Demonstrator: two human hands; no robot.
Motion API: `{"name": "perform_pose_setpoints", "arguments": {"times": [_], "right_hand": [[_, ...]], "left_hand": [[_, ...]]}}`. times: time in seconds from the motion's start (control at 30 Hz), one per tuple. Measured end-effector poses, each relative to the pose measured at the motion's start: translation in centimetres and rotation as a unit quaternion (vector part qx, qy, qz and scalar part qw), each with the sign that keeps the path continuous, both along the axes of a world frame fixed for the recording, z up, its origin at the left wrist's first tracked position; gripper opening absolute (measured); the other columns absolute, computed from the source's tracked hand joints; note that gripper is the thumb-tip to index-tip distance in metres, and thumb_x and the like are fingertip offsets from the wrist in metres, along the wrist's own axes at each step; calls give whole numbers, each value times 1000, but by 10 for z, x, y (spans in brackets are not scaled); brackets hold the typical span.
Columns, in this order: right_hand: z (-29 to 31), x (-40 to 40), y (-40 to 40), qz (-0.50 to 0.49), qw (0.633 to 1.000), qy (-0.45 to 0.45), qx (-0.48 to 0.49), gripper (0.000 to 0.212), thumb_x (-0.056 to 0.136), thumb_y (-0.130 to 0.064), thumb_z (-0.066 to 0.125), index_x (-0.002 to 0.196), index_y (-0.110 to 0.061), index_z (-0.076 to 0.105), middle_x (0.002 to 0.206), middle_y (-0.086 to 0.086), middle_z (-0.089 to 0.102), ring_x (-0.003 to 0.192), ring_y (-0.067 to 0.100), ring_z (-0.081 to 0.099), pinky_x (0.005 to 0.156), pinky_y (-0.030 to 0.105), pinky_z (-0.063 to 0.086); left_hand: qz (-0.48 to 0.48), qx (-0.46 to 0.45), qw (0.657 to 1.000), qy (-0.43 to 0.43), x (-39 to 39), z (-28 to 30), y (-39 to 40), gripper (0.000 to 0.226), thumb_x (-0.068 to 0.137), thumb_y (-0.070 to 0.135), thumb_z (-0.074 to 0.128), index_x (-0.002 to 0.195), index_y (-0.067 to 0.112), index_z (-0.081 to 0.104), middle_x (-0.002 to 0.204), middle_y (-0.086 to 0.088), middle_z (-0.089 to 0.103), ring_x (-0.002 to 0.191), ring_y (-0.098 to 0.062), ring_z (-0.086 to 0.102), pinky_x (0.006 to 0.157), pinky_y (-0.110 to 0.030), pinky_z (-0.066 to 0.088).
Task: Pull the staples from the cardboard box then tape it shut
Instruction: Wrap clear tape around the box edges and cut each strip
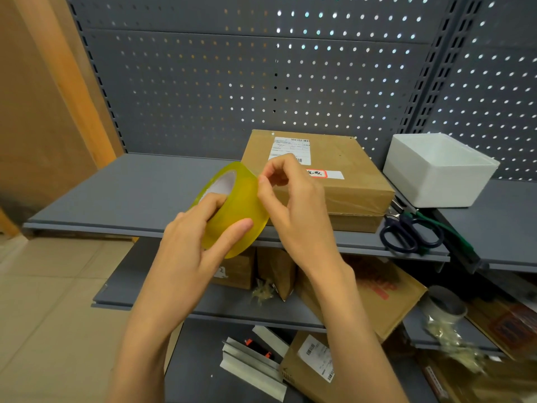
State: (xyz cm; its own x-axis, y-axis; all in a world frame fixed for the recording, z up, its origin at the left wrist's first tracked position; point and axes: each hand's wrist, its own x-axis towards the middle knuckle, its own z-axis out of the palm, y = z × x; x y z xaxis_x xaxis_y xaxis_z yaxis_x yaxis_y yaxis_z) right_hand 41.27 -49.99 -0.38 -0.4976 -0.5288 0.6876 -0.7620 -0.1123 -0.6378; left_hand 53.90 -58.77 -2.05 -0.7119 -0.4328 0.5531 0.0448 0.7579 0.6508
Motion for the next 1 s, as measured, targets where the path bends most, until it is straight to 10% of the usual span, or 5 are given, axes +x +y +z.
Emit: {"name": "perform_pose_setpoints", "arguments": {"times": [0.2, 0.5, 0.77, 1.0], "right_hand": [[1, 7, 0, 1, 999, 14, -36, 10, 89, -10, 50, 86, -17, 44, 80, -2, 51, 76, 12, 49, 68, 15, 38], [-8, -6, 1, 176, 956, -222, -79, 33, 79, 3, 68, 98, -17, 50, 83, -8, 62, 86, 8, 60, 86, 25, 48], [-11, -8, -3, 154, 961, -222, -60, 26, 83, 10, 60, 83, -15, 57, 80, -7, 59, 78, 0, 57, 75, 14, 46], [-22, -17, 3, 91, 952, -291, 32, 32, 84, -4, 67, 114, -13, 62, 99, 2, 67, 76, 3, 65, 77, 19, 53]], "left_hand": [[59, -39, 997, 6, -5, 4, 7, 27, 84, 56, 47, 89, 30, 49, 74, 12, 52, 68, -12, 49, 57, -22, 33], [70, -12, 997, 12, 1, 2, 4, 30, 82, 57, 47, 86, 28, 52, 72, 8, 56, 64, -12, 52, 55, -26, 39], [-90, 210, 973, -33, 2, -3, 10, 36, 75, 58, 55, 94, 27, 52, 76, 9, 65, 64, -6, 62, 55, -19, 50], [-59, 139, 985, -78, -1, -13, 6, 41, 74, 61, 55, 100, 30, 48, 84, 11, 65, 74, -7, 63, 58, -20, 48]]}}
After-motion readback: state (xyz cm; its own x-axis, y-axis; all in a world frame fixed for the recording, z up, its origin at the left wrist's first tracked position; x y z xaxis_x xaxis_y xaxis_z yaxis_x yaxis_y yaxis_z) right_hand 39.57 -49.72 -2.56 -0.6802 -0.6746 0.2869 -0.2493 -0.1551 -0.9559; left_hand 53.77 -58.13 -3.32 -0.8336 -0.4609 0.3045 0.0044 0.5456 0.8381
